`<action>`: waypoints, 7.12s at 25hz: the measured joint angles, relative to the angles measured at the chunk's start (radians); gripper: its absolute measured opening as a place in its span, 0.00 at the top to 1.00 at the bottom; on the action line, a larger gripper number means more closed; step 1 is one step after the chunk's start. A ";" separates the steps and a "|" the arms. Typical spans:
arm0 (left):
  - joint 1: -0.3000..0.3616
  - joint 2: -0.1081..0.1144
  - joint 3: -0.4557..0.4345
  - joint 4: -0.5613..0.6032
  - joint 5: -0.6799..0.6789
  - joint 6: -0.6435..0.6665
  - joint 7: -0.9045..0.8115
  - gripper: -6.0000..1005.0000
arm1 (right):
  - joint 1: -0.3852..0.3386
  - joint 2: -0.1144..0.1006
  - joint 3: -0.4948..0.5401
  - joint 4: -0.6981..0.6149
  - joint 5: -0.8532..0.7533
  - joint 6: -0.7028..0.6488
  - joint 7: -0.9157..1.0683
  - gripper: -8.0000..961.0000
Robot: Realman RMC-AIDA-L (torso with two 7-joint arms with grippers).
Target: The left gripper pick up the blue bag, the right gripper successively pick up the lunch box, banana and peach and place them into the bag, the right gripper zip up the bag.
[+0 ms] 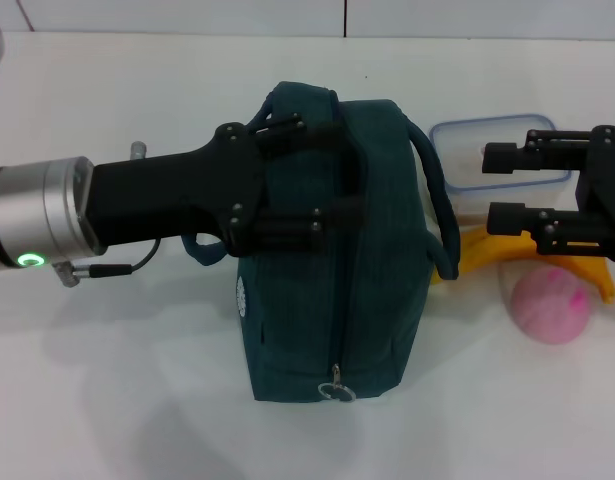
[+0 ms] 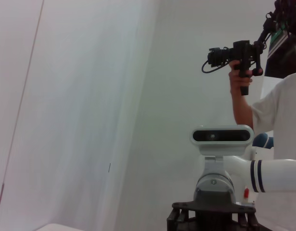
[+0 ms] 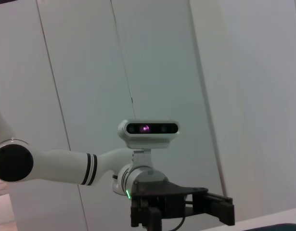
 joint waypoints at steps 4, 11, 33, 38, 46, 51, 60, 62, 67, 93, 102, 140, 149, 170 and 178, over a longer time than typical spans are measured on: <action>0.000 0.000 0.000 -0.012 0.000 -0.010 0.019 0.11 | -0.001 0.000 0.003 0.000 0.000 0.000 0.000 0.36; -0.001 0.000 0.000 -0.013 0.007 -0.024 0.026 0.11 | -0.001 0.006 0.004 0.000 0.000 0.000 0.000 0.36; -0.014 0.082 -0.149 0.405 0.335 -0.053 -0.730 0.12 | -0.042 0.004 0.014 0.013 0.006 0.003 -0.048 0.36; -0.003 0.066 -0.130 0.537 0.418 0.010 -0.968 0.12 | -0.049 0.006 0.029 0.026 0.009 0.001 -0.075 0.36; -0.032 0.043 -0.114 0.536 0.431 0.013 -1.114 0.12 | -0.048 0.006 0.034 0.037 0.011 -0.008 -0.093 0.36; -0.103 0.030 -0.112 0.483 0.529 0.004 -1.173 0.12 | -0.053 0.006 0.037 0.038 0.011 -0.032 -0.105 0.37; -0.182 0.022 -0.115 0.430 0.607 -0.018 -1.239 0.12 | -0.077 0.009 0.063 0.061 0.023 -0.055 -0.143 0.37; -0.190 0.025 -0.116 0.416 0.609 -0.024 -1.246 0.12 | -0.080 0.009 0.063 0.062 0.023 -0.057 -0.144 0.37; -0.203 0.028 -0.115 0.387 0.613 -0.047 -1.254 0.18 | -0.087 0.010 0.067 0.062 0.023 -0.067 -0.144 0.37; -0.192 0.028 -0.101 0.385 0.617 -0.061 -1.256 0.89 | -0.096 0.023 0.546 0.533 0.054 0.037 -0.157 0.37; -0.186 0.018 -0.101 0.378 0.616 -0.063 -1.254 0.95 | -0.092 0.029 0.722 0.721 0.135 0.438 -0.152 0.37; -0.156 -0.005 -0.058 0.377 0.573 -0.056 -1.177 0.95 | 0.107 0.046 0.592 0.925 0.129 0.733 -0.144 0.37; -0.155 -0.005 -0.057 0.377 0.574 -0.057 -1.176 0.95 | 0.083 0.041 0.589 0.910 0.131 0.721 -0.144 0.63; -0.140 -0.006 -0.057 0.376 0.573 -0.058 -1.174 0.95 | 0.074 0.045 0.597 0.909 0.166 0.654 -0.034 0.81; -0.140 -0.006 -0.057 0.376 0.573 -0.059 -1.174 0.95 | 0.076 0.046 0.597 0.913 0.166 0.651 0.150 0.89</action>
